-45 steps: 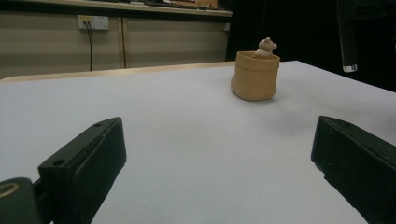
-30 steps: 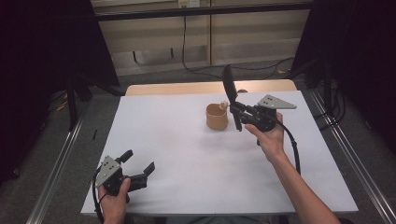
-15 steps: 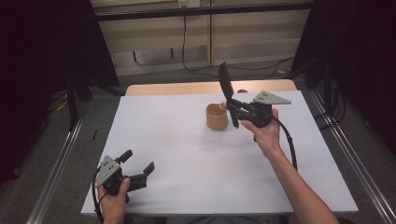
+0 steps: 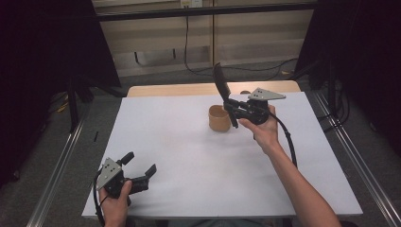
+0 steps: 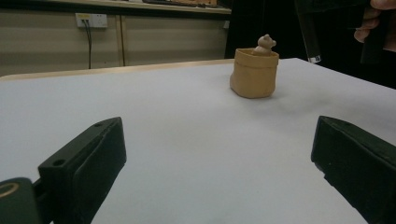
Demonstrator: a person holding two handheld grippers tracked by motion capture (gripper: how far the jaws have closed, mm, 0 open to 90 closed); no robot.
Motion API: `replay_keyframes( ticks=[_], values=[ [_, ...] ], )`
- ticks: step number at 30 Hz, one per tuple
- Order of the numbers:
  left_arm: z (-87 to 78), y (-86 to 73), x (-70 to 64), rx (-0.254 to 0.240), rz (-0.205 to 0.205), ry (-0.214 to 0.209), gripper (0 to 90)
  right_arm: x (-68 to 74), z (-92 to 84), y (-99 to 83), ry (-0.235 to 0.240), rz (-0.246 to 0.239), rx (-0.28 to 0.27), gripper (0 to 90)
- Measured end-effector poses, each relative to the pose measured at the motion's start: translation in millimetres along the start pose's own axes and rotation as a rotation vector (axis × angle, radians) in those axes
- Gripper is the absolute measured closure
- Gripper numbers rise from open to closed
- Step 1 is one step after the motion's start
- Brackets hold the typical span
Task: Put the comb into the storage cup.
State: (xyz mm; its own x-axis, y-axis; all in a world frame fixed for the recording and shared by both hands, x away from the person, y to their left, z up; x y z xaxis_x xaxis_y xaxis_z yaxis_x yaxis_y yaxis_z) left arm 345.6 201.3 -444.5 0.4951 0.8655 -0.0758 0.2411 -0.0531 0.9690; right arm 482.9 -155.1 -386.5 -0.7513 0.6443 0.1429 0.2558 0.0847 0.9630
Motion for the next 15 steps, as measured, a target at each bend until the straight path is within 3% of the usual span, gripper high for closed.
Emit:
replay_keyframes(
  ticks=[15],
  values=[
    [-0.2,0.2,0.8,-0.002,-0.006,0.003,3.3,-3.7,19.6,11.3,0.005,-0.011,-0.008,72.8]
  ],
)
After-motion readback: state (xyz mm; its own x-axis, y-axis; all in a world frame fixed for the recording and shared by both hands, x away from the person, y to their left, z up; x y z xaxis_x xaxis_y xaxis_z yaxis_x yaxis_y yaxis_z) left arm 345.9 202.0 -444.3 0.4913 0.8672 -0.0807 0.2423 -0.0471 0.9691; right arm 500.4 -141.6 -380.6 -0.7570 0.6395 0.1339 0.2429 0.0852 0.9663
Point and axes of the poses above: each handheld gripper's, and its own axes: z roughly forward along the jaws, y roughly out of its top, x roughly to its left, the point moved 6 cm from there along z, roughly forward along the jaws, and after that the axes turned 7 degrees about y, right-handed, at the moved point
